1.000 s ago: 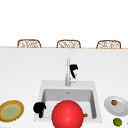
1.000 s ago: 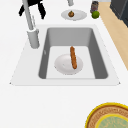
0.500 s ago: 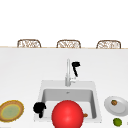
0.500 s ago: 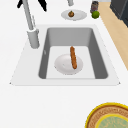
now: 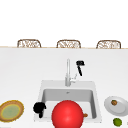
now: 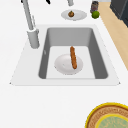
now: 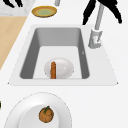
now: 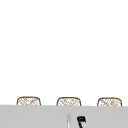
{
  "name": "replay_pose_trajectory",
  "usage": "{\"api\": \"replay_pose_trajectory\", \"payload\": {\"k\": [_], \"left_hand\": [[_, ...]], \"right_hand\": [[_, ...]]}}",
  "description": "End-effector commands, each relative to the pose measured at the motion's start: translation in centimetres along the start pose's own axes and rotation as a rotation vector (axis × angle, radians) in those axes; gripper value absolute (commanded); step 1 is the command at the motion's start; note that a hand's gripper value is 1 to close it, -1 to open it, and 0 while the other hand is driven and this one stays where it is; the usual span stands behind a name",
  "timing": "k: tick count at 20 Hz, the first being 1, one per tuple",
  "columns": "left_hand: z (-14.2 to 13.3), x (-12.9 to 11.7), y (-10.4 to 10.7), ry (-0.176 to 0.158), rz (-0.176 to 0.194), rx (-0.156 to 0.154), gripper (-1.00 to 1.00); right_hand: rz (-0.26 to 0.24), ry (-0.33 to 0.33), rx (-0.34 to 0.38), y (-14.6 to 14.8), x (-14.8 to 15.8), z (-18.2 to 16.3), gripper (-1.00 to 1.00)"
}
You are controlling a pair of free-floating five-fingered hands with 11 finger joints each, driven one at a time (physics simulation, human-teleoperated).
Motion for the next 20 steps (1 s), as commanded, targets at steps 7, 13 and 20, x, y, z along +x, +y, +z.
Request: {"api": "replay_pose_trajectory", "payload": {"k": [7,13,20], "left_hand": [[0.0,0.0,0.0,0.000,0.000,0.000,0.00],[0.0,0.0,0.0,0.000,0.000,0.000,0.00],[0.0,0.0,0.0,0.000,0.000,0.000,0.00]], "right_hand": [[-0.034,-0.024,0.052,2.3,-5.5,3.5,-1.00],[-0.032,-0.026,0.045,4.7,-8.5,7.3,-1.00],[-0.040,-0.033,0.064,7.5,-12.4,11.2,-1.00]]}}
